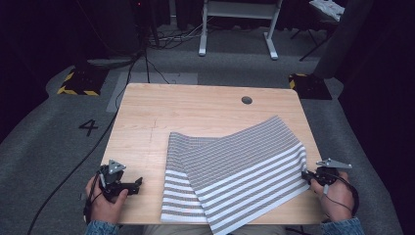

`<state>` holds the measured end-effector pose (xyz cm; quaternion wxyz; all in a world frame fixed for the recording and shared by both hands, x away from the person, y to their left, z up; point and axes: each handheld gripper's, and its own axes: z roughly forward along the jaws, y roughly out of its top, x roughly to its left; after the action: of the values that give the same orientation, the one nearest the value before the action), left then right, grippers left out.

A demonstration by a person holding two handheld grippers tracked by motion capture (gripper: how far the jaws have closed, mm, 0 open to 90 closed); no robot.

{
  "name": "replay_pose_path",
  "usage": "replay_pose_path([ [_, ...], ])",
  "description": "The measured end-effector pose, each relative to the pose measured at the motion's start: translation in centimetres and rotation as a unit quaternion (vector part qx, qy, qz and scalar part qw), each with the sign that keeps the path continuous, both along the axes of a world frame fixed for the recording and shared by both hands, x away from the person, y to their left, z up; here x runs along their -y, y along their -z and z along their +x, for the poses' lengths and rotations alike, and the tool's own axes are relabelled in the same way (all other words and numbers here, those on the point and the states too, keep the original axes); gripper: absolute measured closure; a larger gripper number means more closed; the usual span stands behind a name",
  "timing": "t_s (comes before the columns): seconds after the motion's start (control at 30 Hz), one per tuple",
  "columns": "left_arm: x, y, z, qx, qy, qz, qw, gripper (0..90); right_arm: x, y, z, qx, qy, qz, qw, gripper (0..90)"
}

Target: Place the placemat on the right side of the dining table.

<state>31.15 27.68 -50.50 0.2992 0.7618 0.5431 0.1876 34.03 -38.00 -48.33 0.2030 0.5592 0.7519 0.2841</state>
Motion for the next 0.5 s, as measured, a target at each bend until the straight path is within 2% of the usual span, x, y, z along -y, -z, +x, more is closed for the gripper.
replay_pose_path([
  [0.13, 0.0, 0.0, 0.0, 0.000, 0.000, 0.000, 1.0000, 0.2, -0.3, -0.9, -0.1, 0.037, -0.015, -0.003, 0.9992, 85.9],
  [0.27, 0.0, 0.0, 0.0, 0.000, 0.000, 0.000, 1.0000, 0.2, -0.7, -3.4, 0.4, 0.092, -0.027, -0.013, 0.9953, 86.6],
  [0.37, 0.0, 0.0, 0.0, 0.000, 0.000, 0.000, 1.0000, 0.2, -1.0, -5.3, 1.3, 0.113, -0.034, -0.021, 0.9928, 86.7],
  [0.5, 0.0, 0.0, 0.1, 0.000, 0.002, 0.001, 1.0000, 0.2, -1.1, -7.3, 2.8, 0.127, -0.041, -0.037, 0.9903, 86.8],
])
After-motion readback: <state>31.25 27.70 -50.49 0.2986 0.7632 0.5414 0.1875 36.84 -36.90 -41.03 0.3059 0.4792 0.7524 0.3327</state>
